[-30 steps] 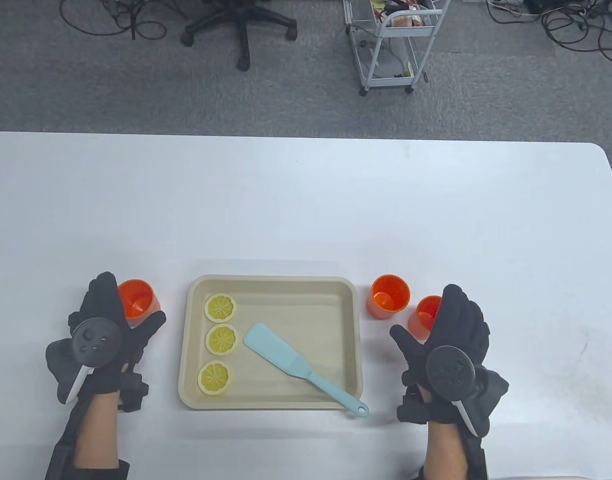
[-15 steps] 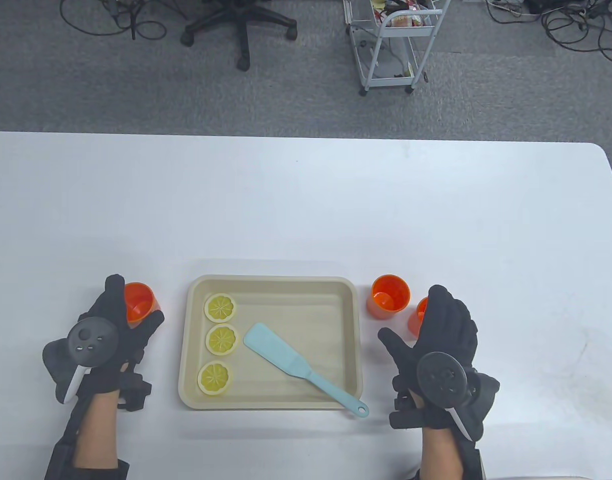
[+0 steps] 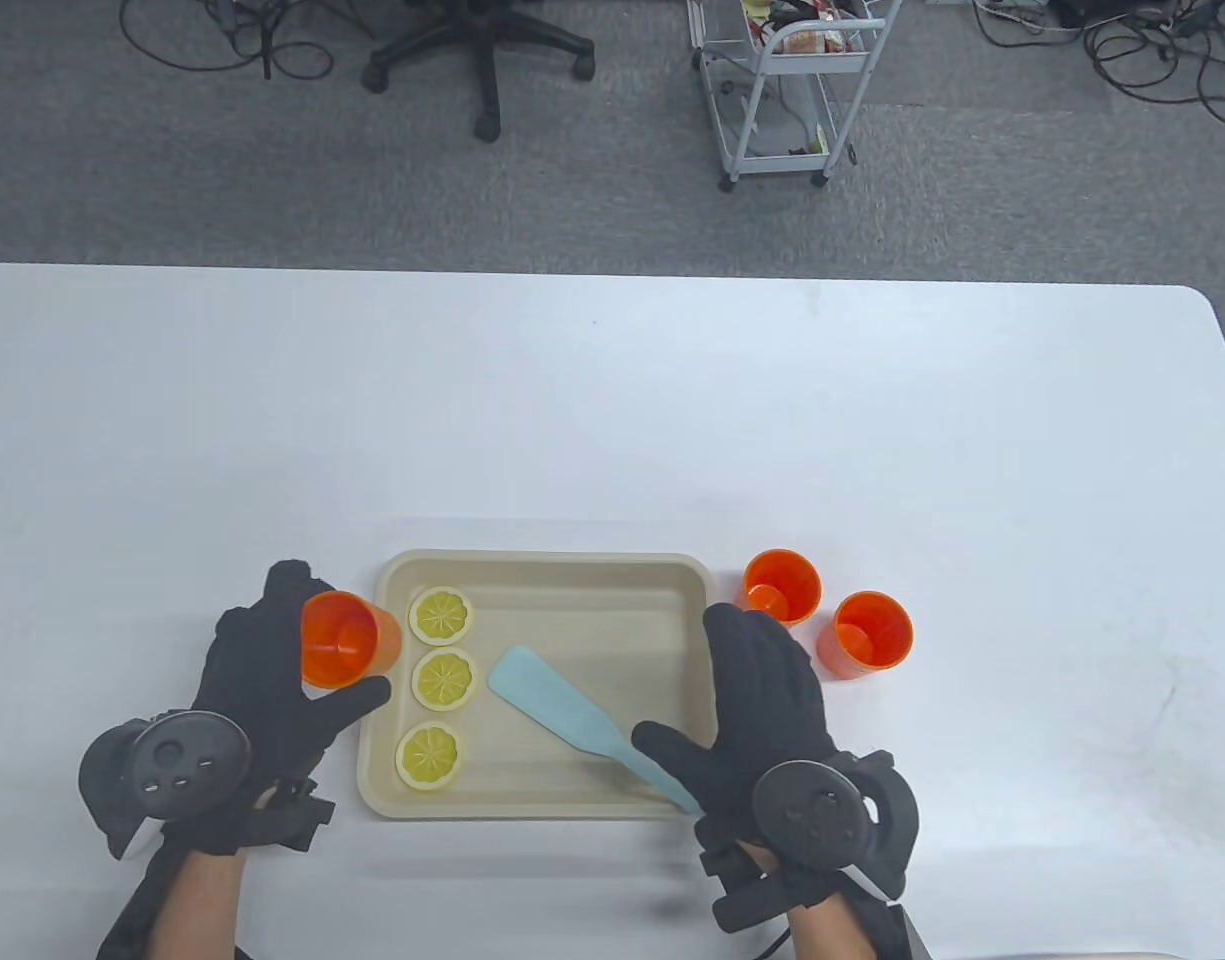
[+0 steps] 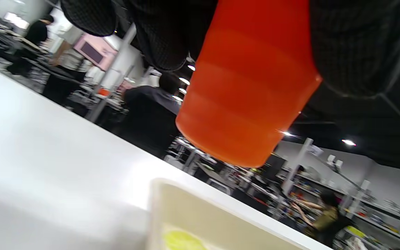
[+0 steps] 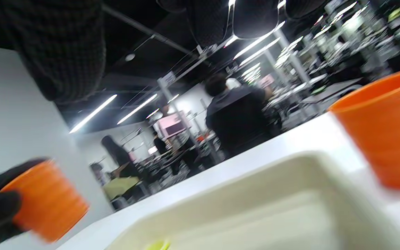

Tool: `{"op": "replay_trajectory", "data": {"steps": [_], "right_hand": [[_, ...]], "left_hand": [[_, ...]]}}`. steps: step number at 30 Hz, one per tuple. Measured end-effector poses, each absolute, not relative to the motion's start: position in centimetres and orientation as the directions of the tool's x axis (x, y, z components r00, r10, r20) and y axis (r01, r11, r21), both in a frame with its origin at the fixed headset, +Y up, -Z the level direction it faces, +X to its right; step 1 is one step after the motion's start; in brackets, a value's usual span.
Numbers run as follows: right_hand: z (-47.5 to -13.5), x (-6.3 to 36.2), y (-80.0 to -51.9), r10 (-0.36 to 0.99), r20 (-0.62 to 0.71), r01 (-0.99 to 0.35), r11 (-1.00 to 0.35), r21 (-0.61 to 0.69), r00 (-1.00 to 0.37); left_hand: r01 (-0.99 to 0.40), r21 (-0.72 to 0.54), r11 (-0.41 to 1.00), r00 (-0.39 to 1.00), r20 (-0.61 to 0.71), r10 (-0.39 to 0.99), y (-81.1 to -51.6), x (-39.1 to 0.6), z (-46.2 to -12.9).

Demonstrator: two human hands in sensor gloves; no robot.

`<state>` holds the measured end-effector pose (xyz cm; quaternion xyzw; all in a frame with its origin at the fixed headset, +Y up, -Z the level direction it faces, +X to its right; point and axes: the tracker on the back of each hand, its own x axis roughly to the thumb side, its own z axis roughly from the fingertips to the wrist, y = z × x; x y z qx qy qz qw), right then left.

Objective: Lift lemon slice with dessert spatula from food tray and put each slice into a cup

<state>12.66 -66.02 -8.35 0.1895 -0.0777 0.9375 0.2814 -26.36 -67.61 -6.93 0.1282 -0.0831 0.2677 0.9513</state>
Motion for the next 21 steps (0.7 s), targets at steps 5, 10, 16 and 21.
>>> {"op": "replay_trajectory", "data": {"steps": [5,10,16,21], "right_hand": [[-7.4,9.4,-66.5,0.452,0.504,-0.503,-0.863,0.040,-0.736],[-6.4,6.8,-67.1,0.411,0.621,-0.425,-0.895,0.135,-0.668],[-5.7,5.0,-67.9,0.370,0.704,-0.338,-0.921,0.192,-0.606],[-5.4,4.7,-68.4,0.270,0.723,-0.295,-0.951,0.095,-0.636]], "left_hand": [[-0.541,0.043,0.840,0.768,0.432,0.472,-67.1,-22.9,-6.3],[-0.504,-0.080,0.860,0.695,0.554,0.459,-67.4,-20.0,-5.8],[-0.463,-0.143,0.875,0.657,0.607,0.447,-68.0,-17.5,-5.3],[-0.384,-0.132,0.914,0.683,0.626,0.377,-68.4,-16.3,-4.9]]}}
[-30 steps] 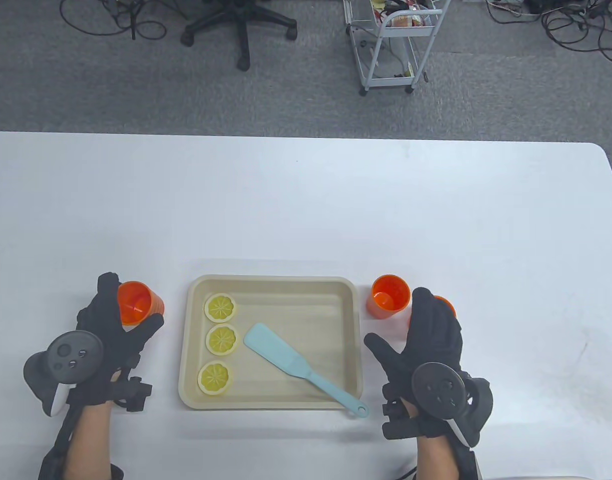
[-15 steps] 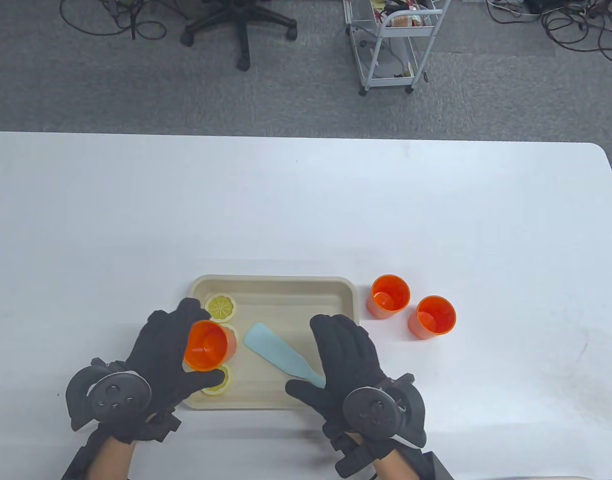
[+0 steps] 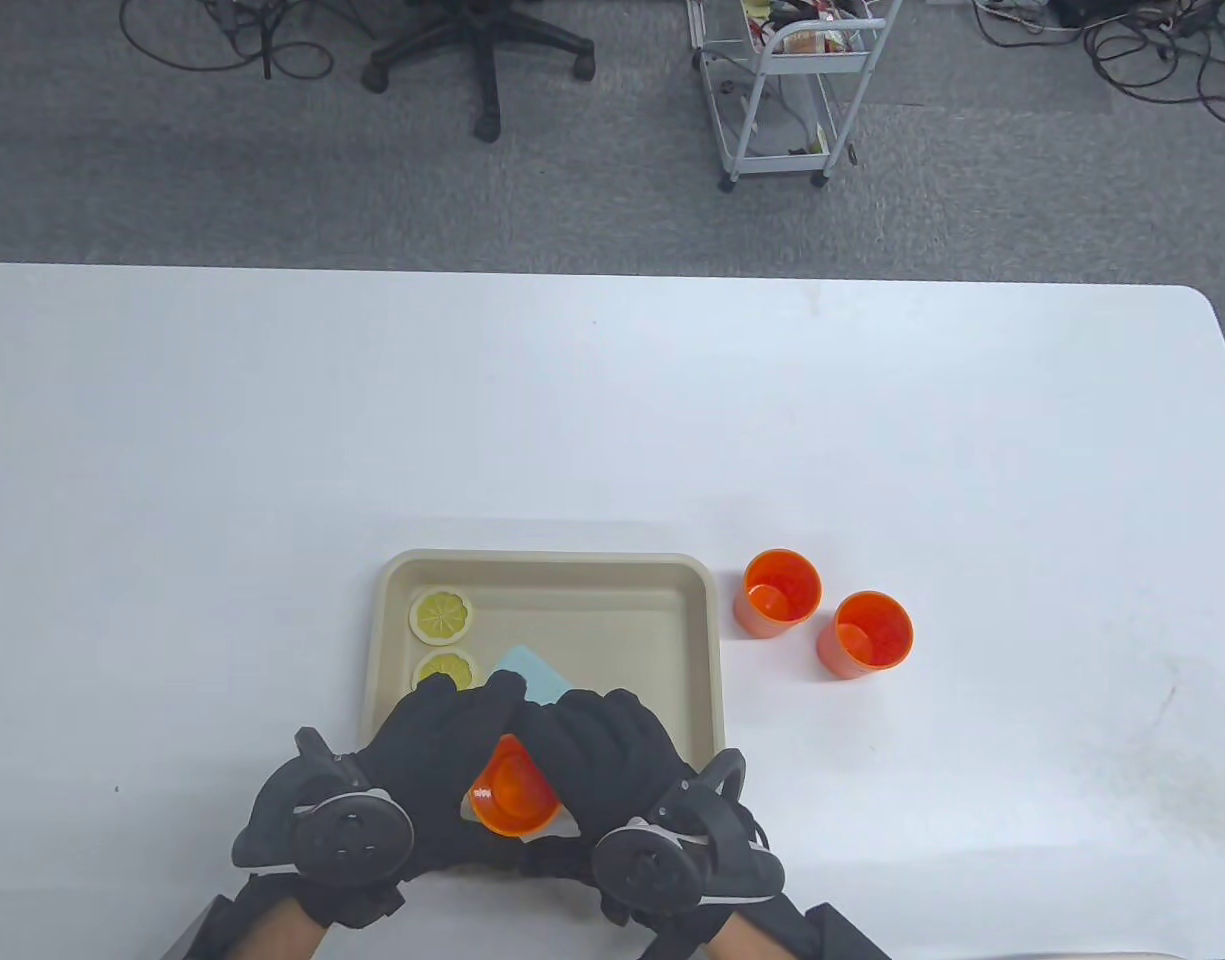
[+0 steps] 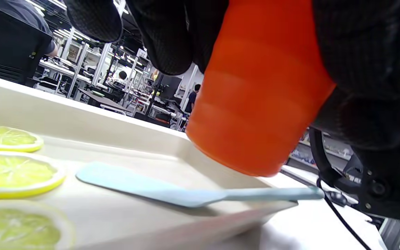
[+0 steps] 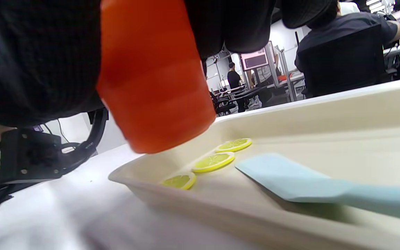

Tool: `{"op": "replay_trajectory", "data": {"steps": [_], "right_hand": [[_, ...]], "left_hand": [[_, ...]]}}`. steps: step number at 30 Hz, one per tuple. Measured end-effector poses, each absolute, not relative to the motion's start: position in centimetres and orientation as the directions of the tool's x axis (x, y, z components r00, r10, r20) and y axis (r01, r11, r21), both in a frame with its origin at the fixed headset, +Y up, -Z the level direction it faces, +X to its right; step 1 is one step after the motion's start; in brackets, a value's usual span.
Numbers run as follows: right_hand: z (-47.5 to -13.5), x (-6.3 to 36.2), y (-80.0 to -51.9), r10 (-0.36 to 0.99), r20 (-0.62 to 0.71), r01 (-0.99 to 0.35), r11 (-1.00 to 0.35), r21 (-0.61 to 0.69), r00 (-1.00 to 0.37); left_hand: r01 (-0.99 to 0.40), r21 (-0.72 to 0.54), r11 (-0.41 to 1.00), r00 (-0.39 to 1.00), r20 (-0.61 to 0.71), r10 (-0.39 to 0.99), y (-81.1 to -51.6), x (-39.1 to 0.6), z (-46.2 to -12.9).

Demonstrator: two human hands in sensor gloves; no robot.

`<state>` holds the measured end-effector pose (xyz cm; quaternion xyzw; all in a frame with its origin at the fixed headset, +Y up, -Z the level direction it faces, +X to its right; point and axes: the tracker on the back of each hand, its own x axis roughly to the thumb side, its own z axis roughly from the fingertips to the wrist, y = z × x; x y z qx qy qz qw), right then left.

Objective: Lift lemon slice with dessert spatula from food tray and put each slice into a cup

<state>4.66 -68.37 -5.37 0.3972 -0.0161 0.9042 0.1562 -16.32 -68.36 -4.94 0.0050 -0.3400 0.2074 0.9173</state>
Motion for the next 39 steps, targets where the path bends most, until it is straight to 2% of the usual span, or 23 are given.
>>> {"op": "replay_trajectory", "data": {"steps": [4,19,22,30,32,36,39], "right_hand": [[-5.1,4.5,-68.5,0.191,0.737,-0.287,-0.958,-0.004,-0.649],[-5.4,5.2,-67.9,0.193,0.697,-0.262,-0.965,0.007,-0.691],[-5.7,5.9,-67.6,0.208,0.671,-0.274,-0.962,0.008,-0.712],[-7.6,10.8,-65.7,0.303,0.533,-0.367,-0.930,-0.016,-0.790],[-8.4,12.9,-65.3,0.304,0.468,-0.371,-0.927,-0.057,-0.830],[-9.7,17.0,-65.4,0.293,0.324,-0.340,-0.935,-0.098,-0.900],[-10.5,19.3,-65.7,0.337,0.245,-0.365,-0.928,-0.075,-0.909]], "left_hand": [[-0.369,-0.126,0.921,0.681,0.637,0.361,-68.6,-15.9,-4.9],[-0.361,-0.109,0.926,0.689,0.638,0.344,-68.9,-15.9,-5.0],[-0.350,-0.068,0.934,0.720,0.618,0.315,-68.8,-16.5,-5.1],[-0.407,0.115,0.906,0.845,0.425,0.326,-68.3,-21.2,-6.1],[-0.418,0.160,0.894,0.868,0.359,0.342,-68.3,-22.8,-6.3],[-0.458,0.201,0.866,0.878,0.254,0.405,-68.6,-25.8,-6.8],[-0.483,0.195,0.854,0.871,0.206,0.446,-69.2,-27.1,-7.2]]}}
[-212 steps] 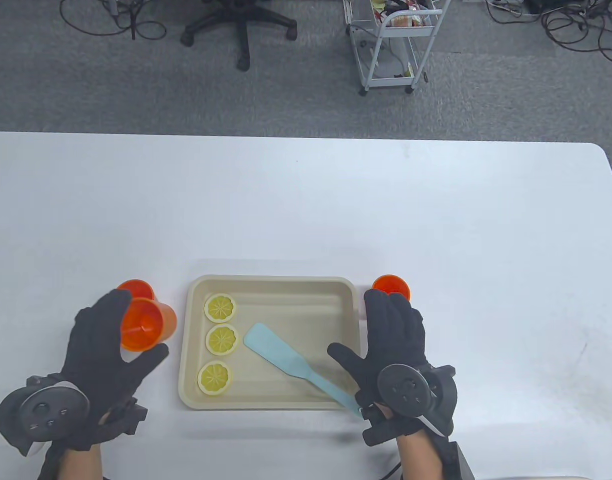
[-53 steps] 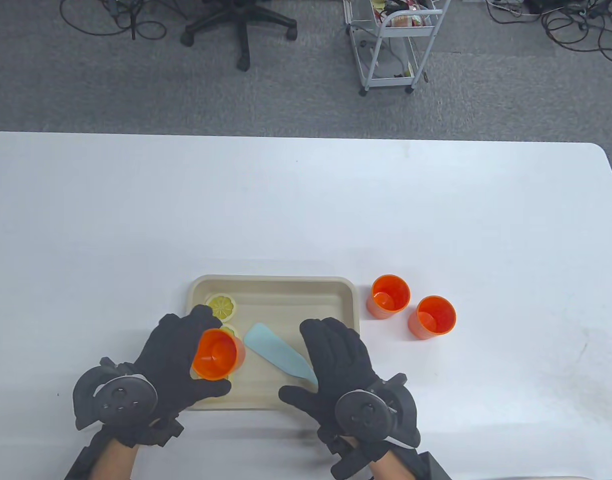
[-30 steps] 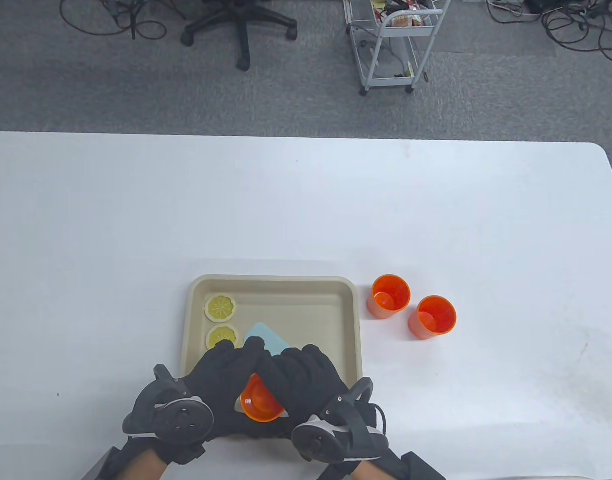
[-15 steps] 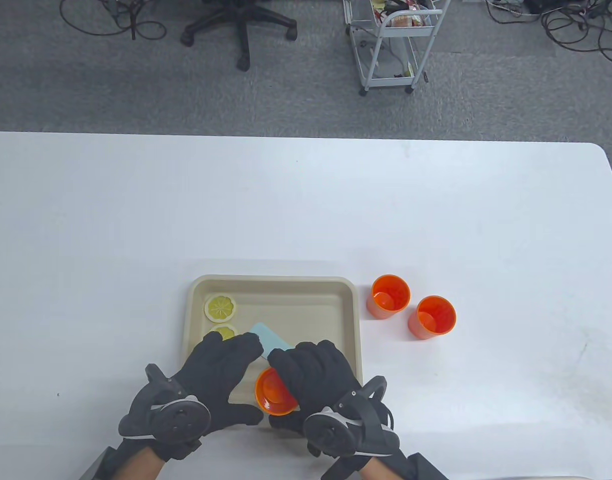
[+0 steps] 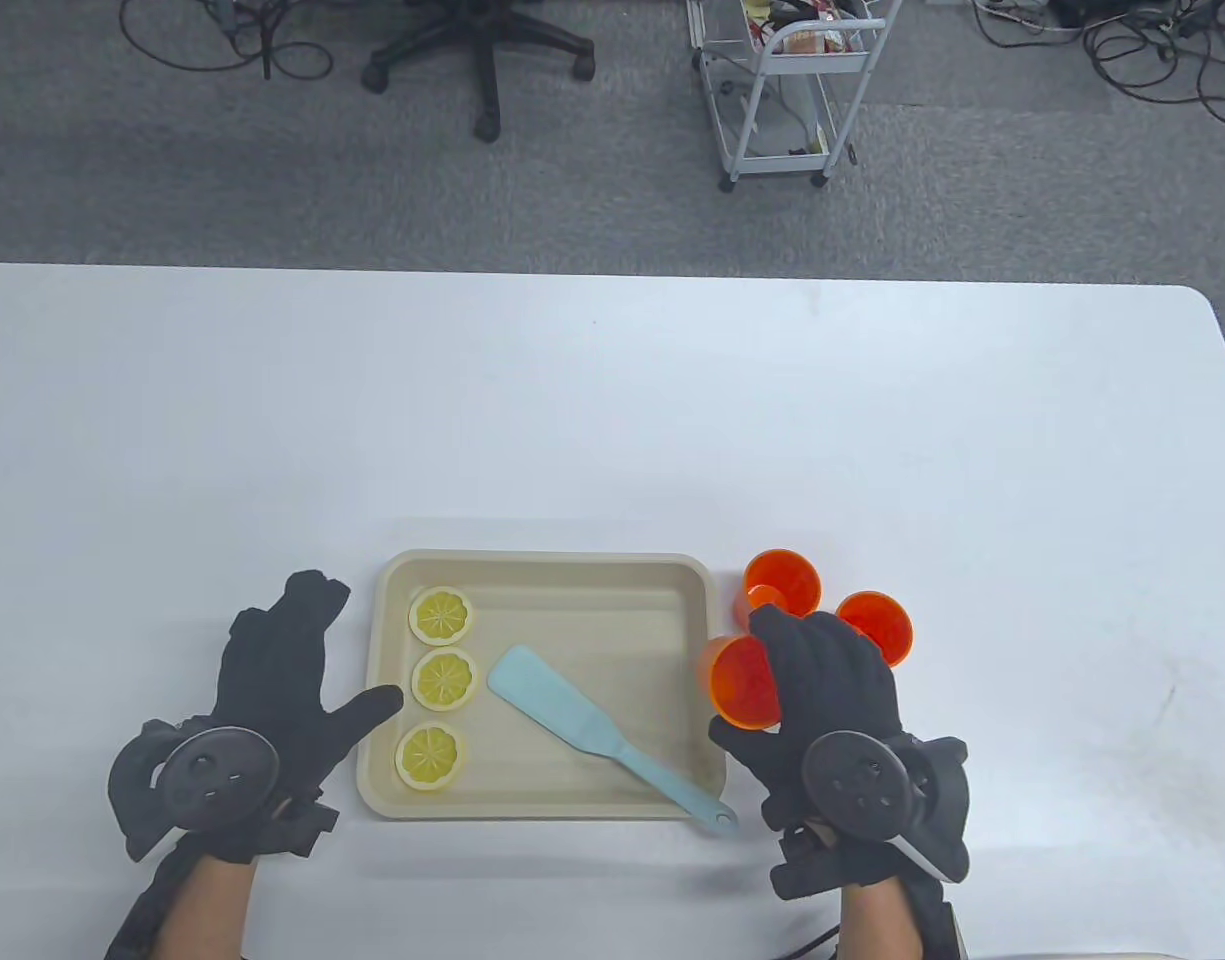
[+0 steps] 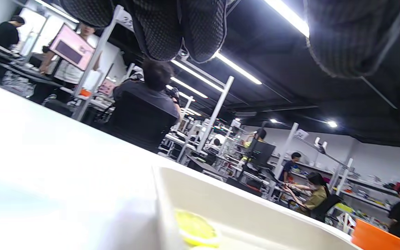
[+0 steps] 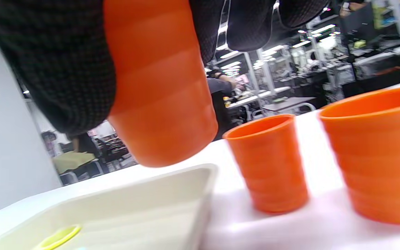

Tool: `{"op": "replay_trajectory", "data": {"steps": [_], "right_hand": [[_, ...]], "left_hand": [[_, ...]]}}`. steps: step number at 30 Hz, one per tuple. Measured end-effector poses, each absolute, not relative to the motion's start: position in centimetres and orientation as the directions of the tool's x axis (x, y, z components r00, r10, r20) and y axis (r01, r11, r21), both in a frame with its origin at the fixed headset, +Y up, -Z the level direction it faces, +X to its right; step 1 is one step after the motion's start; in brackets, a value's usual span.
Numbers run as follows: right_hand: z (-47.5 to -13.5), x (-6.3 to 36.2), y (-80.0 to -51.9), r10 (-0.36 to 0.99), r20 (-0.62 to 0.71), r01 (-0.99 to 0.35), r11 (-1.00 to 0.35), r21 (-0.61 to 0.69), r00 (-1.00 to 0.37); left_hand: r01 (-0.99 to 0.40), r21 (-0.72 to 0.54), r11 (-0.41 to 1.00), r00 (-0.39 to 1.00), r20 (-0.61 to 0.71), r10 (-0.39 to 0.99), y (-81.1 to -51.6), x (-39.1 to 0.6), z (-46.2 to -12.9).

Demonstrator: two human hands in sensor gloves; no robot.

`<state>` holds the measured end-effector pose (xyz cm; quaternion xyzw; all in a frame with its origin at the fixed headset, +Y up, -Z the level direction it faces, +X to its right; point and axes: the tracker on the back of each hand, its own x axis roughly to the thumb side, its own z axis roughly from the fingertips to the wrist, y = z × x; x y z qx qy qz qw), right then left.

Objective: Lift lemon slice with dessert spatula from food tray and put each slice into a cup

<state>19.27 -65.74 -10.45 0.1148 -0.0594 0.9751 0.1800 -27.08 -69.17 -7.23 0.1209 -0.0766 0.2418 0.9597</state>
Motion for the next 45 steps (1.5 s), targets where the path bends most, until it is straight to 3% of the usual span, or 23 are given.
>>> {"op": "replay_trajectory", "data": {"steps": [9,17,30,40,45], "right_hand": [[-12.0,20.6,-68.0,0.239,0.123,-0.233,-0.971,0.062,-0.963],[-13.0,20.7,-70.1,0.160,0.110,-0.146,-0.981,0.128,-0.981],[-13.5,20.7,-71.6,0.187,0.128,-0.158,-0.965,0.208,-0.974],[-12.2,19.8,-69.4,0.153,0.141,-0.124,-0.973,0.196,-0.978],[-10.2,18.6,-65.8,0.201,0.211,-0.204,-0.979,0.004,-0.957]], "left_hand": [[-0.442,0.158,0.883,0.893,0.174,0.415,-69.9,-27.4,-7.5],[-0.425,0.159,0.891,0.899,0.189,0.395,-69.8,-27.0,-7.4],[-0.393,0.144,0.908,0.913,0.181,0.367,-69.8,-26.9,-7.5],[-0.404,0.122,0.907,0.908,0.171,0.382,-69.9,-26.9,-7.6],[-0.419,0.124,0.900,0.903,0.160,0.398,-70.0,-27.1,-7.9]]}}
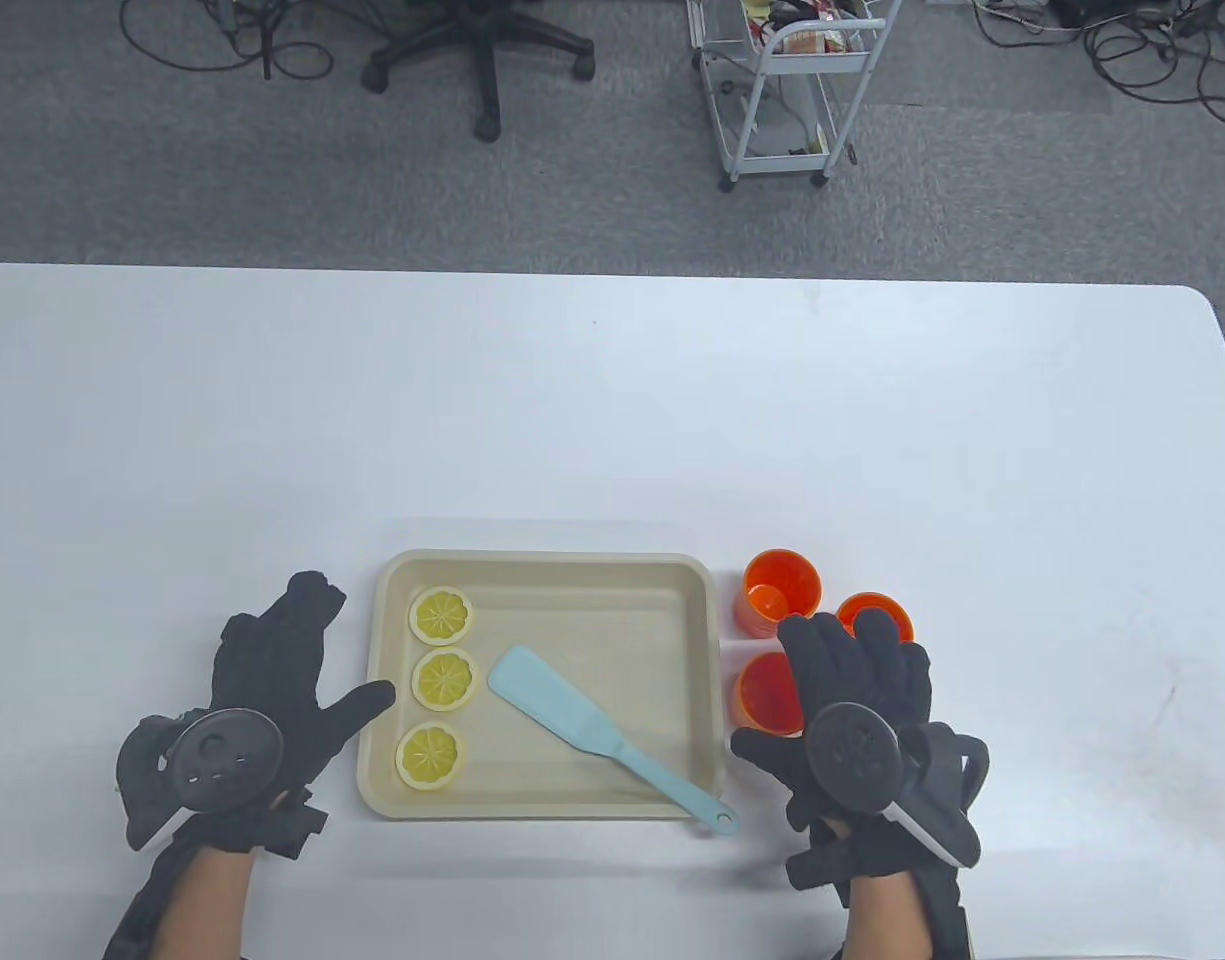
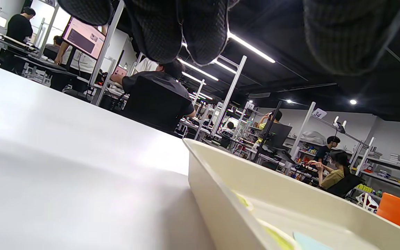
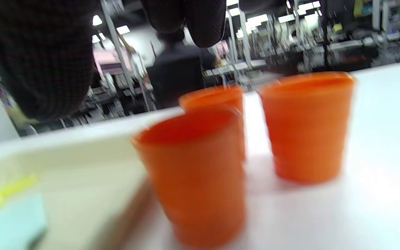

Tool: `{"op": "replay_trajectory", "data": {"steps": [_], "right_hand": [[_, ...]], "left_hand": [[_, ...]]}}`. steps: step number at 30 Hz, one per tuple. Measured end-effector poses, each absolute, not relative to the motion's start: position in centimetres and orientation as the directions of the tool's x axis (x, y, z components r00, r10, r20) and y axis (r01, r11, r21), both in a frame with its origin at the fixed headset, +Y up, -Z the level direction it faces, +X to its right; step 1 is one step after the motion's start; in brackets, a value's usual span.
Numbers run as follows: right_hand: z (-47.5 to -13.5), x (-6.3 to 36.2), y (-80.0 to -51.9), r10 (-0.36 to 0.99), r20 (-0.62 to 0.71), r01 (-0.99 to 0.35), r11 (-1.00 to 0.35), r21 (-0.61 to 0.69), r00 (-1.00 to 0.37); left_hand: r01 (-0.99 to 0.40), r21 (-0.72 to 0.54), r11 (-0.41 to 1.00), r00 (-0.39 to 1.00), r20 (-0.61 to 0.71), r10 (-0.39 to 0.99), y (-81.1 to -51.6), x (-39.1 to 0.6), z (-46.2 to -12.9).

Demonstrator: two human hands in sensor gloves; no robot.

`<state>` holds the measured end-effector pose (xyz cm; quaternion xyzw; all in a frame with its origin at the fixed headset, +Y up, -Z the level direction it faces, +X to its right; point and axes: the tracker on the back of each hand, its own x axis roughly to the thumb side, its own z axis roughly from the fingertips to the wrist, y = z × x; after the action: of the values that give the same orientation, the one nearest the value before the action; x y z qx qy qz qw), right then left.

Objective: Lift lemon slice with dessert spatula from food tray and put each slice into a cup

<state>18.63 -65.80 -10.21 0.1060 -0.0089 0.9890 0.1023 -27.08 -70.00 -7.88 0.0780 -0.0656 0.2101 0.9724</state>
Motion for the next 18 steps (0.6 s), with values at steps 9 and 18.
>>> {"op": "replay_trajectory", "data": {"steps": [9,18], "right_hand": [[-8.3,10.3,-66.5,0.217,0.469,-0.202,-0.976,0.082,-0.856],[-9.5,6.7,-71.2,0.169,0.368,-0.018,-0.926,0.378,-0.914]], "left_hand": [[-0.400,0.073,0.914,0.911,0.140,0.388,-70.6,-27.2,-8.2],[-0.398,0.022,0.917,0.911,0.130,0.392,-70.9,-27.2,-8.3]]}}
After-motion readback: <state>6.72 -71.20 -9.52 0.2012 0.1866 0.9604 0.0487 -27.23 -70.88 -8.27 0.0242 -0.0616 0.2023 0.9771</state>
